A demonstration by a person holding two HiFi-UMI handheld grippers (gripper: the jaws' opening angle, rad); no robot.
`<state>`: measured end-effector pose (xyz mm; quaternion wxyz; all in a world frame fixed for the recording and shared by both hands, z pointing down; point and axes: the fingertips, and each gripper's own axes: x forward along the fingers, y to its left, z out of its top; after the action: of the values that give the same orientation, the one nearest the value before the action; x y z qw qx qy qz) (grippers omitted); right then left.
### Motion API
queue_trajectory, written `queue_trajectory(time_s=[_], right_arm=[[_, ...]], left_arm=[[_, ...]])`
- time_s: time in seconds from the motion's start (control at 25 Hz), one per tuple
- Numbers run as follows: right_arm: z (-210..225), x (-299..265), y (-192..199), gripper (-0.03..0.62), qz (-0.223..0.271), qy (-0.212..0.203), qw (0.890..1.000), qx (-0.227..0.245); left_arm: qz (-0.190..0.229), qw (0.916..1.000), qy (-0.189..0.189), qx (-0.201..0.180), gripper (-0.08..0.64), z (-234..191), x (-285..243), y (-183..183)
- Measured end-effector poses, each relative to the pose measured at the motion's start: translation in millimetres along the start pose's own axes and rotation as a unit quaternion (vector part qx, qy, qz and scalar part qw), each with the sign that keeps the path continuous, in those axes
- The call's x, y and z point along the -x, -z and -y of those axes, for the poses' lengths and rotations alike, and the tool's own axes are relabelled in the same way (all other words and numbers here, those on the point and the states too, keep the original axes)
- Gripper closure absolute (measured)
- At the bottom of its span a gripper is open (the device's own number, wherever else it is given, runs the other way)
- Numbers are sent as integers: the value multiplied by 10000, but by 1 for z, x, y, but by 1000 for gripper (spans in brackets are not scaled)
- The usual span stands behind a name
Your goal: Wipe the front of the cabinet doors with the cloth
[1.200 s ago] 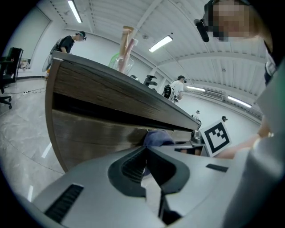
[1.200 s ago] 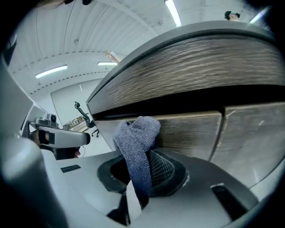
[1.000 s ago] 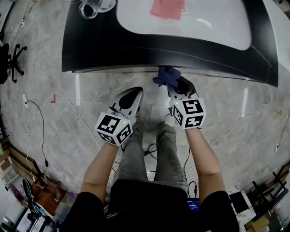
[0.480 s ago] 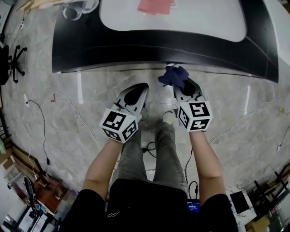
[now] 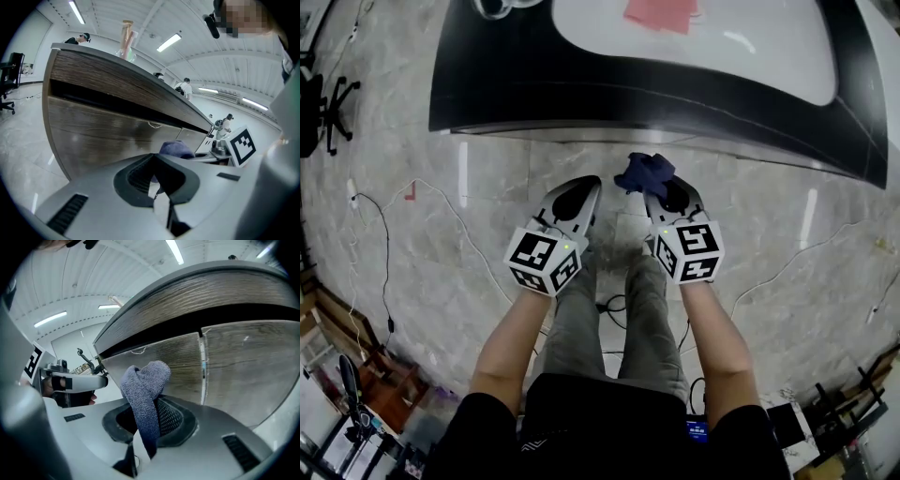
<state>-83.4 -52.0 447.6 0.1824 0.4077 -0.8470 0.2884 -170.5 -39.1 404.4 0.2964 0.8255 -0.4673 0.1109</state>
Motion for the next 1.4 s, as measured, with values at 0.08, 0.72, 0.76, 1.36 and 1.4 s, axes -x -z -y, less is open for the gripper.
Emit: queue_trajectory(time_s=[0.08,0.72,0.76,1.36,1.4], right_arm=[[-17,-11,2,522,-43,-84,9999,38],[-149,-111,19,522,-373,-816,9947,511],[-153,-117,20,522,-384,-827,9945,525],[-181,-187,12,522,-359,-764,9937,737],[-181,-189,12,522,-347,-763,9938,735]], left_arm=[[9,9999,-98,31,551,-16,13,2],[147,9961,-836,257,551,-140,102,26],[158,9958,-857,269,551,-145,104,27],[96,9946,-981,325,551,-200,118,43],[92,9947,-978,311,551,-201,117,43]])
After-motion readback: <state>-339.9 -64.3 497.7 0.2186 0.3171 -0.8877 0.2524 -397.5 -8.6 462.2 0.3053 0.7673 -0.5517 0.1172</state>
